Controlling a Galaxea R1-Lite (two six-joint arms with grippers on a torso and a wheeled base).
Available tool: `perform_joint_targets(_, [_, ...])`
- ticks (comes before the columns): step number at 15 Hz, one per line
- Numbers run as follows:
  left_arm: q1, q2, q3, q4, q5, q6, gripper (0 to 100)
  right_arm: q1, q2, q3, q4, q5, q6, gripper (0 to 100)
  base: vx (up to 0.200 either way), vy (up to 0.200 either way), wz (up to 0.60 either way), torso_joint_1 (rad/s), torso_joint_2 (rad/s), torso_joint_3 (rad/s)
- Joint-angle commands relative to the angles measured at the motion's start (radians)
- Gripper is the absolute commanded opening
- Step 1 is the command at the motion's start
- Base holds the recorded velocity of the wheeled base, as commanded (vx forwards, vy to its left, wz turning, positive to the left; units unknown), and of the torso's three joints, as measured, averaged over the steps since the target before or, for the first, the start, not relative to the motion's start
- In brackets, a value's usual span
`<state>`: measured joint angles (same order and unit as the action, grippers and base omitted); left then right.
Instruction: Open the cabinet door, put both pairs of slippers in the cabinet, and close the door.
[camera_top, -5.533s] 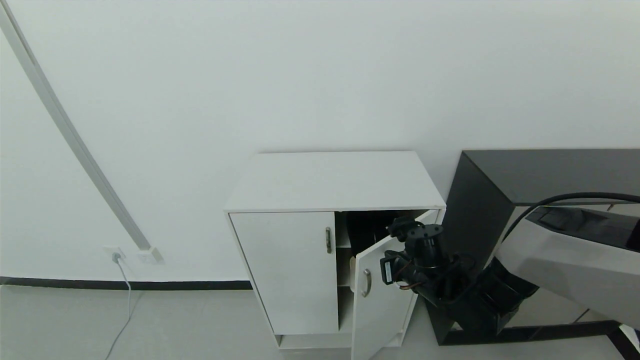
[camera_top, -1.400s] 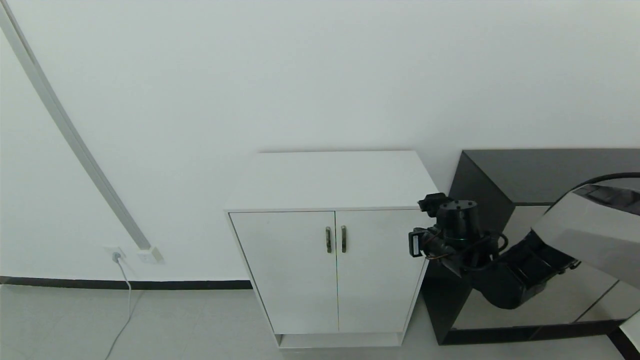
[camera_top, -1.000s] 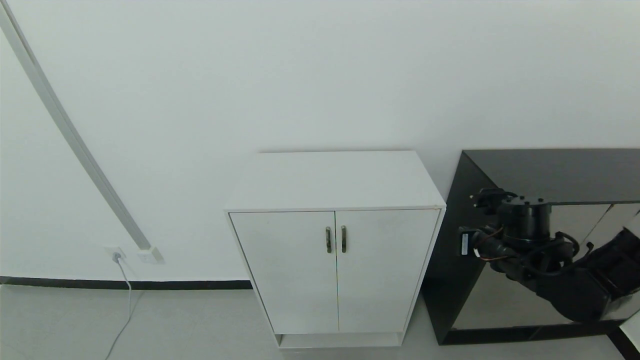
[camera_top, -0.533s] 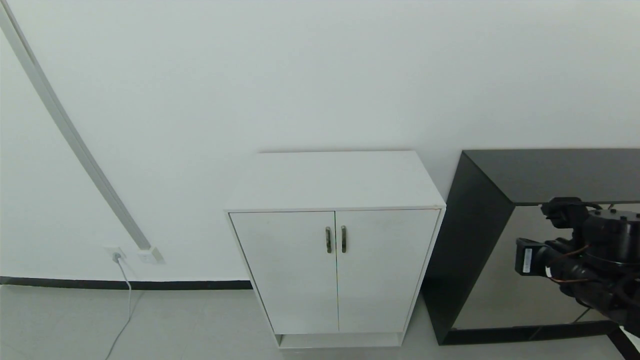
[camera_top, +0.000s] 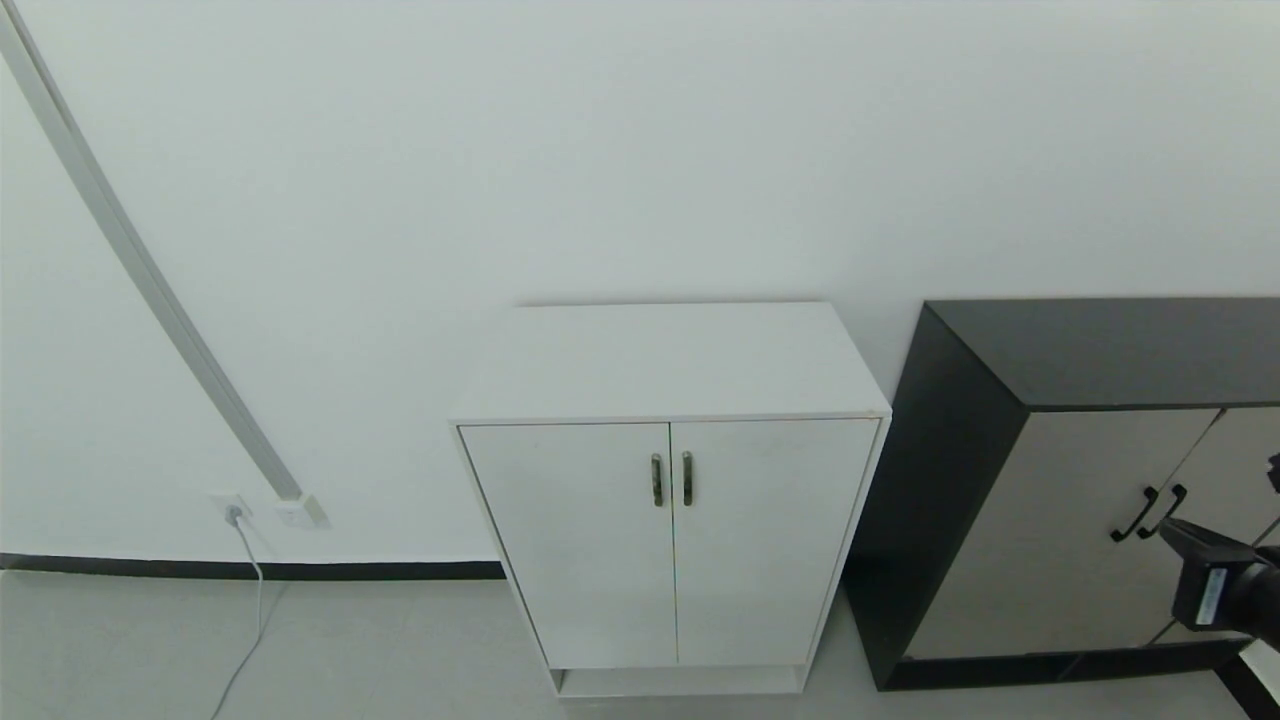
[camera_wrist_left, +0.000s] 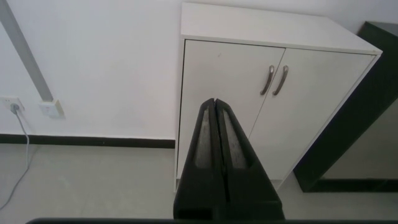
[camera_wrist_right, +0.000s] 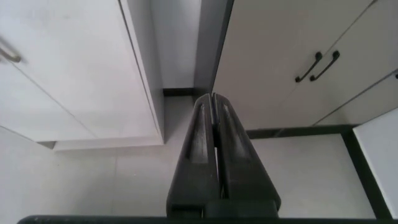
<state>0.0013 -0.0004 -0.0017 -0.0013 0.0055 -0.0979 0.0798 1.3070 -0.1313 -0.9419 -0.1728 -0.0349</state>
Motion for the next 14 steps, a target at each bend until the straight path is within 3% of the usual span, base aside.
perform_joint_targets(1, [0.0,0.0,0.0,0.0,0.001,0.0,0,-0.043,-0.155,0.062,0.043,0.036,-0.007,0,0.0,0.0,0.0,0.0,0.0,0.0])
perform_joint_targets(8, [0.0,0.0,0.0,0.0,0.001,0.0,0,-0.069,-0.491,0.094,0.391,0.128,-0.005,0,0.0,0.0,0.0,0.0,0.0,0.0])
perform_joint_targets(14, [0.0,0.0,0.0,0.0,0.001,0.0,0,-0.063,-0.865,0.091,0.793,0.197,-0.007,0,0.0,0.0,0.0,0.0,0.0,0.0])
